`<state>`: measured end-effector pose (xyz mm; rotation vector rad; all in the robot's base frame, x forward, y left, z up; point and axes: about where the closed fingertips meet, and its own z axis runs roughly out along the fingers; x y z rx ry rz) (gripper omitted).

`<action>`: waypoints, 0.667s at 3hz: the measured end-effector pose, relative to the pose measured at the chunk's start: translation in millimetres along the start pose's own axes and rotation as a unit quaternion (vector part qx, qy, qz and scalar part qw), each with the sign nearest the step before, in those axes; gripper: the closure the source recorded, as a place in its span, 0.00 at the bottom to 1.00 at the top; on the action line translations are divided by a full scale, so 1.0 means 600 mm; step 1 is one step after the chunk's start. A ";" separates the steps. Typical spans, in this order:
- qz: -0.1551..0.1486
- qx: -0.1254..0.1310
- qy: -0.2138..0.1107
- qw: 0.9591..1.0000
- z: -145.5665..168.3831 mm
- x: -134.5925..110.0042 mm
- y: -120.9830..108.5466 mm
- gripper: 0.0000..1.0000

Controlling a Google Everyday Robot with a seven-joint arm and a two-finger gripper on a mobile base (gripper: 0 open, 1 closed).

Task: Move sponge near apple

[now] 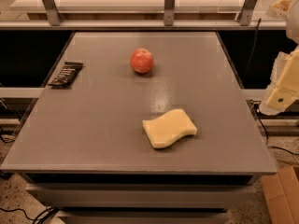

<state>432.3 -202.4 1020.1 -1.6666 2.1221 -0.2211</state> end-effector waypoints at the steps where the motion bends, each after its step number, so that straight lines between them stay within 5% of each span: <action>1: 0.000 0.000 0.000 1.000 0.000 0.000 0.000 0.00; 2: -0.019 -0.010 -0.013 1.000 0.008 -0.012 0.010 0.00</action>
Offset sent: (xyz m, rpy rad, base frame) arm -0.0029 0.0202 -0.0237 0.0299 0.0483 0.1308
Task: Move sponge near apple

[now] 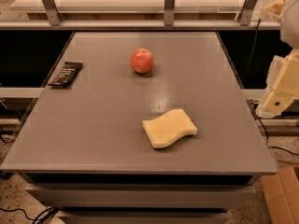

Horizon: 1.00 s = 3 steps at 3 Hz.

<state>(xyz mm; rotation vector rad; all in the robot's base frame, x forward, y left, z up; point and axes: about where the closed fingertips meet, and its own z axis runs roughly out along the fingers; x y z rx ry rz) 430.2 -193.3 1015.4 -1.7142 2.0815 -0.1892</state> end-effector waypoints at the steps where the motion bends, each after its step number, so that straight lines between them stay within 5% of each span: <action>1: -0.047 -0.043 -0.022 0.998 0.043 -0.029 0.034 0.00; 2: -0.102 -0.103 -0.040 0.989 0.106 -0.069 0.085 0.00; 3: -0.156 -0.159 -0.055 0.973 0.173 -0.112 0.141 0.00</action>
Offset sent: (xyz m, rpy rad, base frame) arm -0.0256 0.0992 -0.1190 0.0199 0.2770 0.4345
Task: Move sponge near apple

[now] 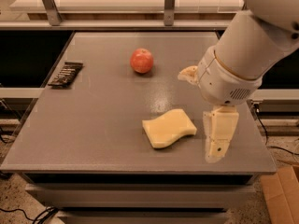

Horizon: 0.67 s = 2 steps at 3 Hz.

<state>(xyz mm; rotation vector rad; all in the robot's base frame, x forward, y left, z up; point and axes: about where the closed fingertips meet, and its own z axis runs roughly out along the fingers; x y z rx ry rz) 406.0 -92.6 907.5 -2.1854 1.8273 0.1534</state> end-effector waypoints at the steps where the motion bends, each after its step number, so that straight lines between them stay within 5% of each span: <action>1: 0.000 0.001 0.000 1.000 -0.001 0.000 0.000 0.00; 2: -0.037 0.000 0.003 0.999 0.005 -0.013 -0.002 0.00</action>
Offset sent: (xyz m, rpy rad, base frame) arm 0.0015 0.0221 -0.0068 -0.0382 -0.0447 0.1934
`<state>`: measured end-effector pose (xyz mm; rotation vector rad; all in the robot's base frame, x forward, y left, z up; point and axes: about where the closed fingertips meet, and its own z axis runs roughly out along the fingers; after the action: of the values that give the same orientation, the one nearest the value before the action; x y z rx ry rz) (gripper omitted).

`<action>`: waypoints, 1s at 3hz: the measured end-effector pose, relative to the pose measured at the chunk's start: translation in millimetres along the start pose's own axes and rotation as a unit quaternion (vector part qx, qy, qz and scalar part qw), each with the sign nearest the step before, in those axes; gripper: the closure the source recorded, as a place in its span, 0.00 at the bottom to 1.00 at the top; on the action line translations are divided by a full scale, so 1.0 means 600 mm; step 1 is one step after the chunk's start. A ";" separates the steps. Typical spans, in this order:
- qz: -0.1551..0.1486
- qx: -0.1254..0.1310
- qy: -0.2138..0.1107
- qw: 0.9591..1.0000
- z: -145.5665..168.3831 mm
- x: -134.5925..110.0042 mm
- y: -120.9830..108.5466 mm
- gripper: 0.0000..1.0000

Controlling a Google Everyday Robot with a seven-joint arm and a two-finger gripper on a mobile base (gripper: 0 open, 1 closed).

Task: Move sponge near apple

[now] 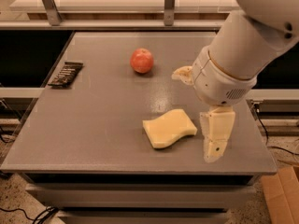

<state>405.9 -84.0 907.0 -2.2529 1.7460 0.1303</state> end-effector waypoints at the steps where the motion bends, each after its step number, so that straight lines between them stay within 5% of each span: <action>1: -0.084 -0.010 -0.005 0.996 0.021 -0.034 -0.014 0.00; 3: -0.216 -0.047 -0.022 0.975 0.082 -0.057 -0.046 0.00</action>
Offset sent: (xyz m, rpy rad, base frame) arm 0.0214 0.0630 -0.0360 -0.0363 -0.0324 0.5429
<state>428.6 -32.1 873.3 -2.6159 1.2140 0.1702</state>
